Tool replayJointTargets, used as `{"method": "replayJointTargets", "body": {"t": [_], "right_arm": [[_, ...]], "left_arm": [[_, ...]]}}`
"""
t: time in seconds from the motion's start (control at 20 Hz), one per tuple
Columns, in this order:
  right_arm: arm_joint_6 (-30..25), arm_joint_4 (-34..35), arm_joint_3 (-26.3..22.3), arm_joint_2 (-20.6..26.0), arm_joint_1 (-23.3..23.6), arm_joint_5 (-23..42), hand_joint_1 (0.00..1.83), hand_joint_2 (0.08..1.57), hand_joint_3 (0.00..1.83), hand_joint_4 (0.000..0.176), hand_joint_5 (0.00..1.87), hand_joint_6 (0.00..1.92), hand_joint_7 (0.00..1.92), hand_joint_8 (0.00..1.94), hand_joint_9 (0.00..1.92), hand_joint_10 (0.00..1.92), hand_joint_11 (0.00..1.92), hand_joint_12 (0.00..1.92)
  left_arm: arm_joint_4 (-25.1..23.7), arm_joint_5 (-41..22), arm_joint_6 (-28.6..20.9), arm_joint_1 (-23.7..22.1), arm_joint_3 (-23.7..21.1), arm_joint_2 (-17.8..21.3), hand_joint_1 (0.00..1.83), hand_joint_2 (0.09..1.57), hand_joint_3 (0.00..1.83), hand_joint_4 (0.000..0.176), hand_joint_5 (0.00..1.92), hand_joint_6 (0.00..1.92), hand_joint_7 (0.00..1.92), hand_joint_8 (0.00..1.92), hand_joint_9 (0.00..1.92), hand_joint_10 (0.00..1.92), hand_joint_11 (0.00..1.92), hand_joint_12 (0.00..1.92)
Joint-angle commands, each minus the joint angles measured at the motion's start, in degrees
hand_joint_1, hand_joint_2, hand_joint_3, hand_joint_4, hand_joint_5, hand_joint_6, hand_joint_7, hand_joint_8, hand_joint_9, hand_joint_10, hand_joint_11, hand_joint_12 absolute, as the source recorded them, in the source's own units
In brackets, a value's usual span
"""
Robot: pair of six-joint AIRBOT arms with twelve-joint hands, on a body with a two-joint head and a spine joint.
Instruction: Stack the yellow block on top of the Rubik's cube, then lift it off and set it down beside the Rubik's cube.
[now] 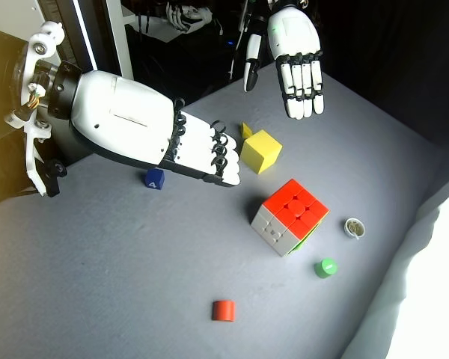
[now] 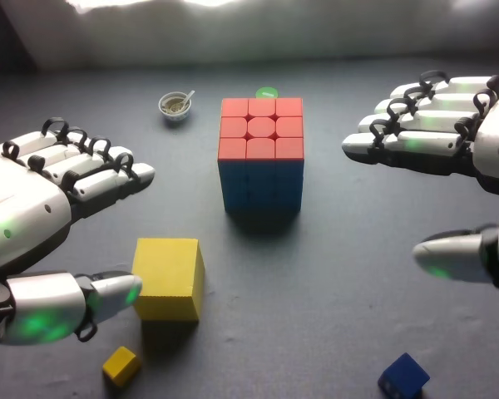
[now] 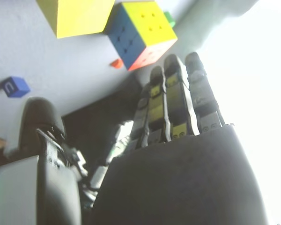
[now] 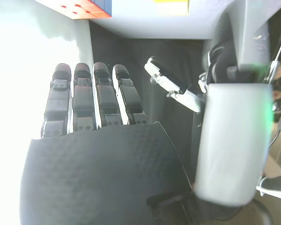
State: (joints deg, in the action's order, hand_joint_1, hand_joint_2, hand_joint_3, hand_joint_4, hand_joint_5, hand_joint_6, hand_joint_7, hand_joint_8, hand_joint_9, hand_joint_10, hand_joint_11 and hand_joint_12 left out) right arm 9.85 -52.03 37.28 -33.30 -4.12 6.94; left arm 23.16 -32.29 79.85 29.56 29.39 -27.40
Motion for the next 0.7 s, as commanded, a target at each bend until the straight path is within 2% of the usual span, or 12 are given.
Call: {"method": "replayJointTargets", "body": {"t": [0.0,0.05,0.1,0.2,0.3,0.35,0.5,0.55,0.6,0.65], "right_arm": [[-0.3,0.9,-0.1,0.6,0.8,3.9,0.00,1.24,0.04,0.000,0.01,0.00,0.00,0.00,0.00,0.00,0.00,0.00],[-0.3,0.9,-0.1,0.6,0.8,3.9,0.00,1.24,0.03,0.000,0.00,0.00,0.00,0.00,0.00,0.00,0.00,0.00],[-0.3,0.9,-0.1,0.6,0.8,3.9,0.00,1.24,0.03,0.000,0.00,0.00,0.00,0.00,0.00,0.00,0.00,0.00],[-0.3,0.9,-0.1,0.6,0.8,3.9,0.00,1.25,0.03,0.000,0.00,0.00,0.00,0.00,0.00,0.00,0.00,0.00],[-0.3,0.9,-0.1,0.6,0.8,3.9,0.00,1.25,0.03,0.000,0.00,0.00,0.00,0.00,0.00,0.00,0.00,0.00],[-0.3,0.9,-0.1,0.6,0.8,3.9,0.00,1.25,0.03,0.000,0.05,0.02,0.04,0.01,0.00,0.00,0.00,0.00],[-0.3,0.9,-0.1,0.6,0.8,3.9,0.00,1.25,0.03,0.000,0.00,0.00,0.00,0.00,0.00,0.00,0.00,0.00],[-0.3,0.9,-0.1,0.6,0.8,3.9,0.00,1.25,0.03,0.000,0.00,0.00,0.00,0.00,0.00,0.00,0.00,0.00],[-0.3,0.9,-0.1,0.6,0.8,3.9,0.00,1.26,0.03,0.000,0.00,0.00,0.00,0.00,0.00,0.00,0.00,0.00],[-0.3,0.9,-0.1,0.6,0.8,3.9,0.00,1.27,0.03,0.000,0.00,0.00,0.00,0.00,0.00,0.00,0.00,0.00]], "left_arm": [[-0.8,-5.9,0.1,-0.4,0.2,0.5,0.03,1.29,0.02,0.000,0.09,0.00,0.08,0.00,0.06,0.00,0.00,0.20],[-0.7,-6.1,0.1,-0.4,0.2,0.5,0.03,1.29,0.01,0.000,0.08,0.00,0.07,0.00,0.05,0.00,0.00,0.19],[-0.3,-6.1,0.1,-0.3,0.2,0.5,0.10,1.26,0.00,0.000,0.14,0.00,0.12,0.00,0.11,0.00,0.00,0.34],[0.9,-6.1,0.5,-0.3,0.2,0.5,0.11,1.26,0.00,0.000,0.10,0.00,0.09,0.00,0.08,0.00,0.00,0.25],[1.1,-6.1,0.9,-0.3,0.2,0.5,0.29,1.16,0.00,0.000,0.10,0.00,0.09,0.00,0.09,0.00,0.00,0.37],[1.2,-6.0,0.9,-0.3,0.3,0.4,0.39,1.12,0.00,0.000,0.09,0.00,0.09,0.00,0.08,0.00,0.00,0.36],[3.2,-5.4,2.1,-0.3,0.1,0.0,0.66,1.04,0.00,0.000,0.00,0.00,0.01,0.00,0.02,0.00,0.00,0.21],[4.6,-5.3,3.4,-0.4,0.1,-0.3,0.70,0.99,0.00,0.000,0.00,0.00,0.02,0.00,0.06,0.00,0.00,0.36],[7.1,-4.7,5.3,-0.8,0.1,-1.0,0.75,0.98,0.00,0.000,0.00,0.00,0.02,0.00,0.07,0.00,0.00,0.42],[8.7,-4.0,6.6,-0.9,0.1,-1.5,0.78,0.99,0.00,0.000,0.00,0.00,0.00,0.00,0.03,0.00,0.00,0.39]]}}
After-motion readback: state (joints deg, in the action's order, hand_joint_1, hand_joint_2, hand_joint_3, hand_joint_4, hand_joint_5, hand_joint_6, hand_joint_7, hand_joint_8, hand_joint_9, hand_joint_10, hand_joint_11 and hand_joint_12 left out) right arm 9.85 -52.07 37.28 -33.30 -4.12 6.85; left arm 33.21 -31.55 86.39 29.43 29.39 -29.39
